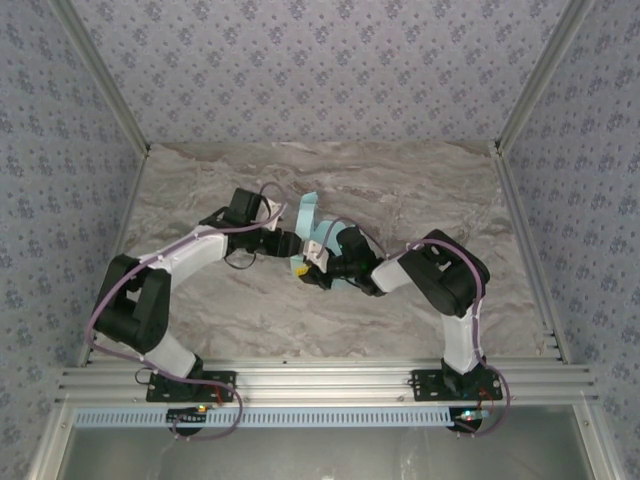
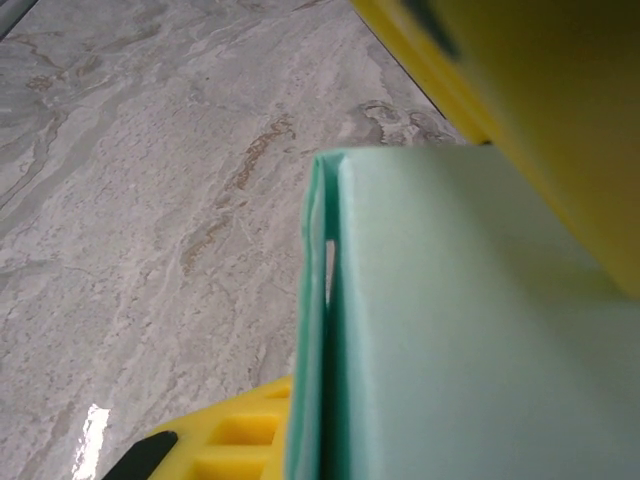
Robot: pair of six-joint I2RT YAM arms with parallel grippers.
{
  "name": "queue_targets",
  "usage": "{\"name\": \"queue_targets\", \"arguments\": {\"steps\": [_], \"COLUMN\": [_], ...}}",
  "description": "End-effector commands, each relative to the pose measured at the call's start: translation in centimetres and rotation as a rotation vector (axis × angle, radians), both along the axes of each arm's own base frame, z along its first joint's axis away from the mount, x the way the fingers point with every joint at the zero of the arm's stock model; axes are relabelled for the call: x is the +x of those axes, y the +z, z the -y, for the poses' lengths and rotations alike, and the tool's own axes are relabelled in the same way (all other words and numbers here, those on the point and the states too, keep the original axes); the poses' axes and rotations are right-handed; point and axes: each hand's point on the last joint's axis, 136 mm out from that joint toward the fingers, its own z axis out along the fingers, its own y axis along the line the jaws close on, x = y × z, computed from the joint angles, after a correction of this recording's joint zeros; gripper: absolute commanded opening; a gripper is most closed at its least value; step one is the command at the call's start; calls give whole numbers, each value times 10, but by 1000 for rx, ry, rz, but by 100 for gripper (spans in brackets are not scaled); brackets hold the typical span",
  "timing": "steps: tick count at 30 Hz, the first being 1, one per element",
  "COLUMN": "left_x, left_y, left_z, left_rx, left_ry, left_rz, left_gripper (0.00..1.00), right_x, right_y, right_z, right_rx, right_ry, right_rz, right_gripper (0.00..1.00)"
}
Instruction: Fold the paper box
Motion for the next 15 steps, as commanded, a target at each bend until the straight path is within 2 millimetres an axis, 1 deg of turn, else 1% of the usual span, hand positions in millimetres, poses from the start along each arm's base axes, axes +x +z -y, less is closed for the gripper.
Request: {"name": "queue_targets", "arguments": {"steps": [1,2,3,4,6,8,10,12,13,15], "left_x": [-36,-38,-40,-40,-36,-34,-33,-32,-32,-32], "left_y": [-30,-27,-25,-24,-22,-23,-25,-28,-28,-29], "left_z": [-17,-19,-23,-25,-33,-36,-37,-38,-38,-38], "left_rx": [78,76,77,75,66,55,55,54,53,47], "left_ry": [-25,-25,-20,-14,21,44,54,67,71,83], "left_rz": [-109,-100,-93,-84,-72,-75,-80,-88,-91,-96], "left_gripper": [52,53,53,53,53,53,53,53,53,53], "right_x": [-21,-24,-26,-27,-24,-20,-19,-19,-19,-20], "right_y": [20,21,22,22,26,27,28,30,31,32], "right_z": [-22,-26,-29,-31,-32,-32,-32,-33,-33,-33], "right_rx": [-3,-14,-21,-19,1,21,37,51,60,77], "right_ry": [102,113,117,122,107,98,92,91,92,93], "right_rz": [43,45,46,48,52,41,36,36,36,45], "right_gripper": [20,28,32,34,36,36,35,31,28,17]}}
